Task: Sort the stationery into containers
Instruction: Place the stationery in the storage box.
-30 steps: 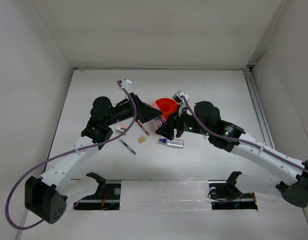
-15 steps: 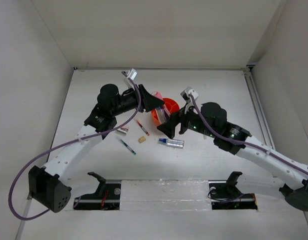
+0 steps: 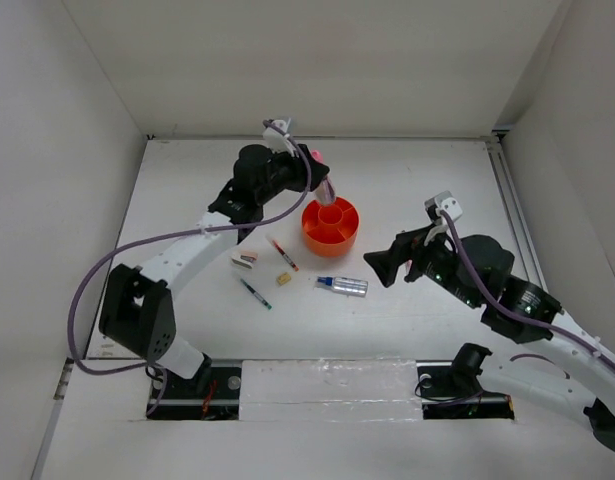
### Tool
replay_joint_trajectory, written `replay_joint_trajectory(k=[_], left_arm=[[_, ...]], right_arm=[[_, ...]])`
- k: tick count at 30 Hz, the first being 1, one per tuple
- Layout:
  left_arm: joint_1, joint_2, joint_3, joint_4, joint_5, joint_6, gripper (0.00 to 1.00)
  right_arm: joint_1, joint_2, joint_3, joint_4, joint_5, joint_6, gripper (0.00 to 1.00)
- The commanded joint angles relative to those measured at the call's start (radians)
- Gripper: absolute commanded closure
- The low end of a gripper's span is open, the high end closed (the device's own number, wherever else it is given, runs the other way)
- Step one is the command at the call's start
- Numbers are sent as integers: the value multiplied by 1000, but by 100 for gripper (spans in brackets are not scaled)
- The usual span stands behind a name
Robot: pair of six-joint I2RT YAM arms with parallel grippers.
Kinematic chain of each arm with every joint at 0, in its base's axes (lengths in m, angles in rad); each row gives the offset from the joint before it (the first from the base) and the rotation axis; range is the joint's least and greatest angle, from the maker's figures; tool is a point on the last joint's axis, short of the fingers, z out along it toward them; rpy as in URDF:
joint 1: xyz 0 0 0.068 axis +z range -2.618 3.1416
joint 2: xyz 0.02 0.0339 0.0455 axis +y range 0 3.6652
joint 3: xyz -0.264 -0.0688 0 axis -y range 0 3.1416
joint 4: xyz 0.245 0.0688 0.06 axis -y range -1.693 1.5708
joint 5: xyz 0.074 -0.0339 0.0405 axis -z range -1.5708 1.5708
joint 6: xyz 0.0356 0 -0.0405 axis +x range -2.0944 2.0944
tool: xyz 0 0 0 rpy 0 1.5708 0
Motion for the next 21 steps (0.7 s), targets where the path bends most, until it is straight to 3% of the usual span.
replay_joint_trajectory(k=[1,6,21], left_arm=[[-48,31,42,191,-41,145,100],[-120,89,67,180,-107,242,100],[-120,118,-28,226,-122,251,100]], right_arm=[[4,-34,-2,-74,57,-6,0],[4,-82,-2,-110,67,15,0],[4,-63,-13,-99,48,26,0]])
